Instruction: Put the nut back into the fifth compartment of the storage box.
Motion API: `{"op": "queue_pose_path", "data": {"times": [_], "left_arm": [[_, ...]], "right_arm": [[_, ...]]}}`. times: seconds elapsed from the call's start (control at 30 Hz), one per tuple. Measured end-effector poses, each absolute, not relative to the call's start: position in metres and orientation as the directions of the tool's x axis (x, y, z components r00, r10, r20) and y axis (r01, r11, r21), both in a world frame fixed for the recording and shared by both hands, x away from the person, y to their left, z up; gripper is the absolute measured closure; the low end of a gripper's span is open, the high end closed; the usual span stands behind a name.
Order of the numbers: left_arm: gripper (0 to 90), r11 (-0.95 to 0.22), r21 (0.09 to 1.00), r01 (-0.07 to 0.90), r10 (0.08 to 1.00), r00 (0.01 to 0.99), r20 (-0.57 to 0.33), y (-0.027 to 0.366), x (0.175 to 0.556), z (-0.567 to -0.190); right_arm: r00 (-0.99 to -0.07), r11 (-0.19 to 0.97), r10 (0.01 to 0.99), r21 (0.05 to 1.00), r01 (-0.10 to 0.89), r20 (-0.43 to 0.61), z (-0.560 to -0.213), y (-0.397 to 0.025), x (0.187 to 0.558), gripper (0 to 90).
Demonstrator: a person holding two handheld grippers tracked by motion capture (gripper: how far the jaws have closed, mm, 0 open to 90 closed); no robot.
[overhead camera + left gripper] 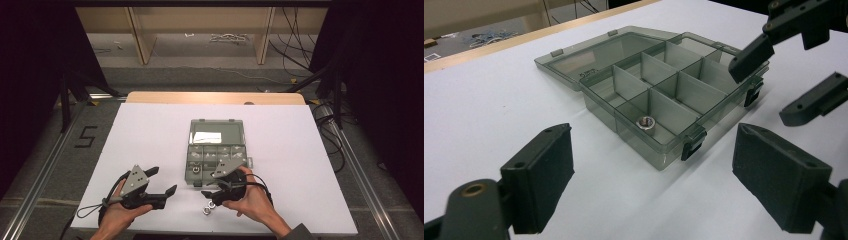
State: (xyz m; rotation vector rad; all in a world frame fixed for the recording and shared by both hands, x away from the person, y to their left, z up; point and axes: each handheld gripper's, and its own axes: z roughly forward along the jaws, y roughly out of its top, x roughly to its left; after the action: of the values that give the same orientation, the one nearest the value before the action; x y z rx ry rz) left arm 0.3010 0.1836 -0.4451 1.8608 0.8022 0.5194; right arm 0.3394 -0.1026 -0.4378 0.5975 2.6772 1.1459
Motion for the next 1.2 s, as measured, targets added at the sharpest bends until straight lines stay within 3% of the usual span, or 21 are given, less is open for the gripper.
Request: {"op": "queue_pose_path", "data": {"times": [0.6,1.2], "left_arm": [[16.4,-0.274,0.917,0.291,0.726,0.688,-0.001,0.186,0.299,-0.446],[16.4,-0.284,0.912,0.295,0.729,0.684,0.006,0.186,0.299,-0.445]], "right_arm": [[-0.921,0.717,0.387,0.644,0.268,-0.046,-0.458,-0.107,0.33,42.2],[-0.939,0.768,0.341,0.587,0.259,-0.033,-0.471,-0.104,0.328,48.2]]}}
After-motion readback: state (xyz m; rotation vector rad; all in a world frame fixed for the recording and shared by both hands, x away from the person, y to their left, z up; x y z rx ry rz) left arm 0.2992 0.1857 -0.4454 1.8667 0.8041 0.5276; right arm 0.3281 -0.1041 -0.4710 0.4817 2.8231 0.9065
